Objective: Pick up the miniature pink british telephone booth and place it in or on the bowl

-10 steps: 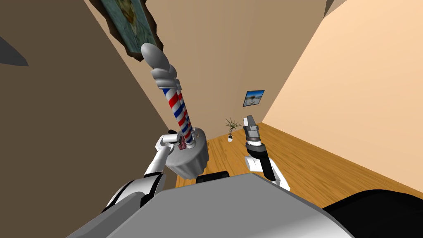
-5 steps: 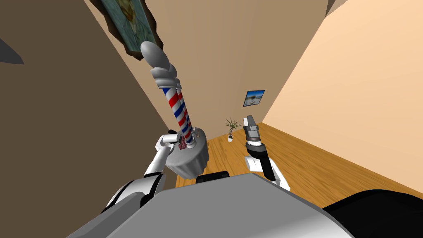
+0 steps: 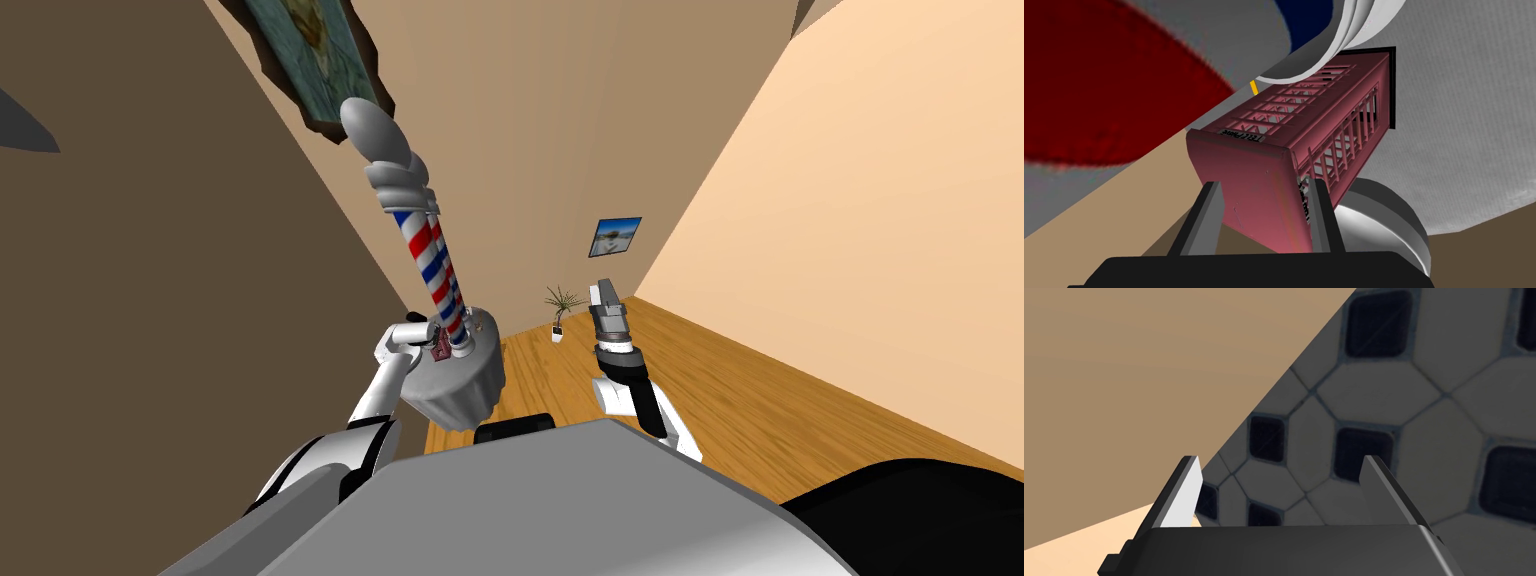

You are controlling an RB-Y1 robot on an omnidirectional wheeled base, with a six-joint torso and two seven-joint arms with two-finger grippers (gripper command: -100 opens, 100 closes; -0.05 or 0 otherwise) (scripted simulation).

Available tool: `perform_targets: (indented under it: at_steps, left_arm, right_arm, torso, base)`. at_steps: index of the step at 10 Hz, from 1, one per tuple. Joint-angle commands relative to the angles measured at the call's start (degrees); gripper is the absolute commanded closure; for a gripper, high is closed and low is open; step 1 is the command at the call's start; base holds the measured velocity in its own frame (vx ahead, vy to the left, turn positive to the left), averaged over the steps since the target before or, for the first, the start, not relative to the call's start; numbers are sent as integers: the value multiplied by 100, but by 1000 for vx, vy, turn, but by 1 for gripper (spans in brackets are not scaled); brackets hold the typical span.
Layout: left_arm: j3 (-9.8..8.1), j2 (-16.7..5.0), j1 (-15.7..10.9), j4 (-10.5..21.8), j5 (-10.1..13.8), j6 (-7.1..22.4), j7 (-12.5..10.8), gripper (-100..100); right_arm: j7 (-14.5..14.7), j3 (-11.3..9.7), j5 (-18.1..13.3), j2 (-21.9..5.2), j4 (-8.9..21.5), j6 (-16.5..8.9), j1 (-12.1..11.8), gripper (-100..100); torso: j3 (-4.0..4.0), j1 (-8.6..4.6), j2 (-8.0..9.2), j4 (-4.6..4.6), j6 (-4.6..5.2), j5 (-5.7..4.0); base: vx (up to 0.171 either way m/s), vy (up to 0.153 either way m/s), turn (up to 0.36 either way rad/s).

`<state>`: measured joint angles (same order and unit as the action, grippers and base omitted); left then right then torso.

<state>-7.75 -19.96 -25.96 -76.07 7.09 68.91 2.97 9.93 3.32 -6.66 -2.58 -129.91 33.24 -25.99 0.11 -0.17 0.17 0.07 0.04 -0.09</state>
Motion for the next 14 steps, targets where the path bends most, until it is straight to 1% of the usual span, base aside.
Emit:
perform_targets:
  at_steps: [1, 2, 4, 5, 9, 14]
  left_arm:
    - [0, 0, 0, 0, 0, 0, 0, 0]
    - [-107, -113, -115, -151, 129, 201, 18, 100]
    - [-174, -198, -208, -277, 226, 415, 25, 100]
    - [-217, -261, -284, -382, 297, 601, 28, 100]
    - [-297, -401, -471, -635, 448, 1045, 24, 100]
    - [-403, -595, -746, -1029, 661, 1657, 12, 100]
  right_arm:
    - [0, 0, 0, 0, 0, 0, 0, 0]
    - [0, 0, 0, 0, 0, 0, 0, 0]
    - [0, 0, 0, 0, 0, 0, 0, 0]
    - [0, 0, 0, 0, 0, 0, 0, 0]
    - [0, 1, 0, -1, 0, 0, 0, 0]
    - [0, 1, 0, -1, 0, 0, 0, 0]
  torso:
    - [0, 0, 0, 0, 0, 0]
    - [-3, 2, -5, 0, 0, 0]
    - [12, -2, 15, 11, 0, -5]
    - [12, 1, 13, 11, -2, -6]
    - [8, 20, 4, 12, -5, -4]
    - [14, 21, 10, 18, -6, -7]
  base:
    - [0, 0, 0]
    - [-46, -7, -27]
    - [-42, 10, -14]
    - [-19, 32, 10]
    - [0, 62, 12]
    - [0, 74, 19]
